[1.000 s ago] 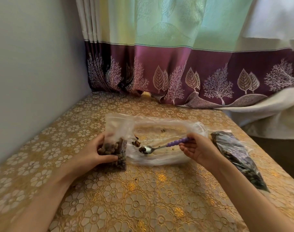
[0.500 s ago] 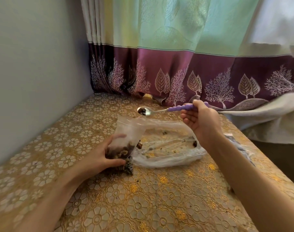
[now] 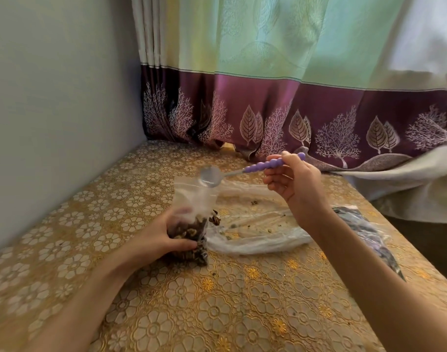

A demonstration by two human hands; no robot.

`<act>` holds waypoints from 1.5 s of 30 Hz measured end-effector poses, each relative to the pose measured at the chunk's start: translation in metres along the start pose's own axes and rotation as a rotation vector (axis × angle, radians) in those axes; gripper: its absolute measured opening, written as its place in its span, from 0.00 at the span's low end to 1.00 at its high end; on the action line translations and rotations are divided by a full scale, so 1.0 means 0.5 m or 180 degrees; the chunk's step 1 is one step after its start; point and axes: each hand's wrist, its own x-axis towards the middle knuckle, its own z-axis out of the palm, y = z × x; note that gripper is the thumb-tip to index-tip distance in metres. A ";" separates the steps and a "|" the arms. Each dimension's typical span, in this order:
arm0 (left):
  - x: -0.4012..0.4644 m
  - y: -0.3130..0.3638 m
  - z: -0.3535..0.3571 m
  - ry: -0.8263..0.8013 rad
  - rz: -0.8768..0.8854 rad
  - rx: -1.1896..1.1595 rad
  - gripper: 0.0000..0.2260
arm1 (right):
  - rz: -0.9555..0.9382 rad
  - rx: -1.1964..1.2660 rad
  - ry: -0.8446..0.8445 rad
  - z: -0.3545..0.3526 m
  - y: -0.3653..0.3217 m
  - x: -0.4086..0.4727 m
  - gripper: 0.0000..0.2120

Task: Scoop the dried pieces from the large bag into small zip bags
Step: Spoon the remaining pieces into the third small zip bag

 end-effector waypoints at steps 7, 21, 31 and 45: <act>-0.001 0.001 0.000 0.0365 0.0206 0.0138 0.30 | -0.0319 -0.0846 0.0439 -0.045 0.041 0.005 0.15; -0.003 -0.002 0.002 0.0376 0.0274 0.0176 0.24 | 0.0747 -0.1047 -0.0063 -0.041 0.098 0.025 0.14; -0.005 0.000 0.002 0.0405 0.0242 0.0367 0.23 | 0.1629 -0.0104 0.0002 -0.027 0.138 0.023 0.10; -0.005 0.001 0.005 0.0440 0.0172 0.0473 0.24 | 0.1417 0.0025 0.0526 -0.073 0.095 0.028 0.12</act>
